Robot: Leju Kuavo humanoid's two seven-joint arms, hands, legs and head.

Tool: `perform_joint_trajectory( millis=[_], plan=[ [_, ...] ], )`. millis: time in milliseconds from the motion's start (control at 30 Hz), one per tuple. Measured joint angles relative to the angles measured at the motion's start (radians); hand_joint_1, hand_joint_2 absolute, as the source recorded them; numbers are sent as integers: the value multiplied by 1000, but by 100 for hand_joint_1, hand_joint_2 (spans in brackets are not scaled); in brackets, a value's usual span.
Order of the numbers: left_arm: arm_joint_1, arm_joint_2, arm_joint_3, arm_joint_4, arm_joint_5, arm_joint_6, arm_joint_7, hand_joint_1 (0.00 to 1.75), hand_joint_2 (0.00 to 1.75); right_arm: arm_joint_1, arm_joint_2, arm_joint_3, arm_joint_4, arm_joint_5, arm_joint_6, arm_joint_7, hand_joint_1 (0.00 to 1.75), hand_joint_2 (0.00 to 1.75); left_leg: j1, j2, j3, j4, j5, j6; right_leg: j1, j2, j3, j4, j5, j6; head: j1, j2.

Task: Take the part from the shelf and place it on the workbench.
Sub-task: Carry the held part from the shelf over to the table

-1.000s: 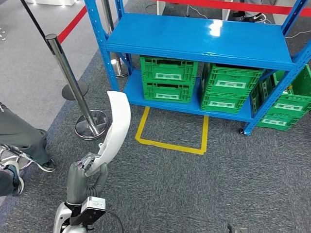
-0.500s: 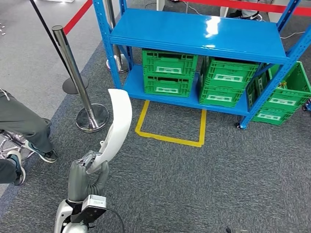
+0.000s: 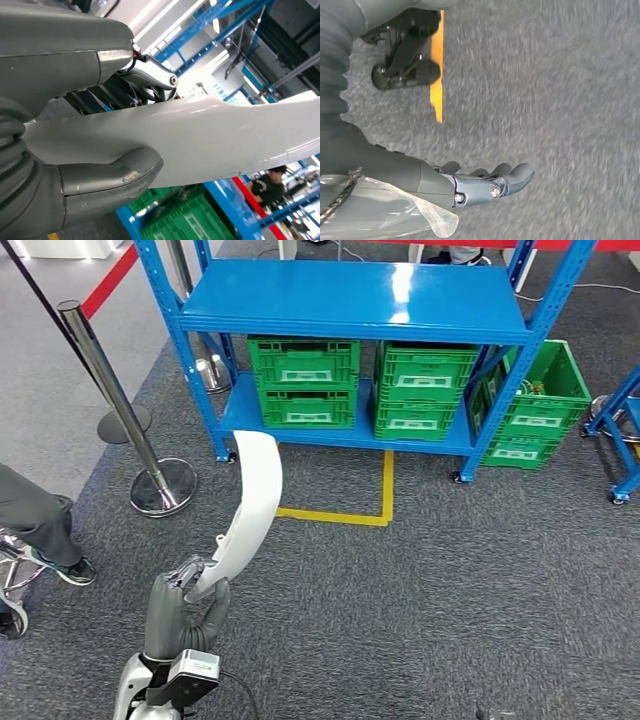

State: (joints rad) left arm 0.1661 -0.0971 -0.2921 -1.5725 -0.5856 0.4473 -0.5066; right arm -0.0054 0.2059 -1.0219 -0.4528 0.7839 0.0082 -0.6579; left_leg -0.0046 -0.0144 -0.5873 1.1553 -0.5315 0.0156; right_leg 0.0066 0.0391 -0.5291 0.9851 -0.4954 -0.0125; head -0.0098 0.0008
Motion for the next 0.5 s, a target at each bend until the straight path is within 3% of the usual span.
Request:
perform_joint_trajectory(
  millis=[67,133,167,233,267,333,400,433,500],
  plan=[
    [1,2,-1,-1,-2,0,0,175,175,-12,-7,-8,20,4,-18,-7,0,175,0,-43,61,-107,34,14,0,19,-10,8,5,7,2,0],
    [3,5,-1,-2,-3,-2,-1,175,175,-21,-13,-15,36,7,-27,-11,0,175,-2,-58,72,-136,37,19,-7,38,-23,10,15,21,3,0],
    [2,6,-2,-4,-3,-4,-1,175,175,-24,-17,-18,42,8,-31,-13,0,175,-2,-48,73,-149,38,18,-9,48,-28,10,20,29,2,0],
    [-1,7,-6,-6,-4,-9,-1,175,175,-26,-25,-23,52,10,-38,-17,0,175,2,-23,76,-174,45,22,-8,36,-49,27,6,39,4,0],
    [-2,7,-8,-7,-5,-12,-1,175,175,-28,-28,-25,57,10,-41,-19,0,175,5,-10,76,-185,49,24,-7,18,-68,63,-17,43,8,0],
    [-2,8,-11,-7,-5,-17,-1,175,175,-36,-34,-30,64,9,-44,-22,0,175,6,14,69,-188,57,26,-13,-20,-126,187,-83,55,13,0],
    [-3,10,-13,-7,-5,-22,-1,175,175,-41,-40,-35,69,9,-45,-24,0,175,6,40,60,-186,61,23,-19,-32,-162,280,-115,67,14,0],
    [-5,10,-13,-7,-5,-25,-1,175,175,-41,-42,-37,70,9,-46,-24,0,175,6,52,57,-184,63,21,-22,-35,-151,271,-104,72,14,0],
    [-9,10,-15,-7,-5,-30,-1,175,175,-42,-47,-39,73,9,-47,-25,0,175,7,72,53,-180,65,17,-27,-52,-73,146,-46,77,14,0]
  ],
)
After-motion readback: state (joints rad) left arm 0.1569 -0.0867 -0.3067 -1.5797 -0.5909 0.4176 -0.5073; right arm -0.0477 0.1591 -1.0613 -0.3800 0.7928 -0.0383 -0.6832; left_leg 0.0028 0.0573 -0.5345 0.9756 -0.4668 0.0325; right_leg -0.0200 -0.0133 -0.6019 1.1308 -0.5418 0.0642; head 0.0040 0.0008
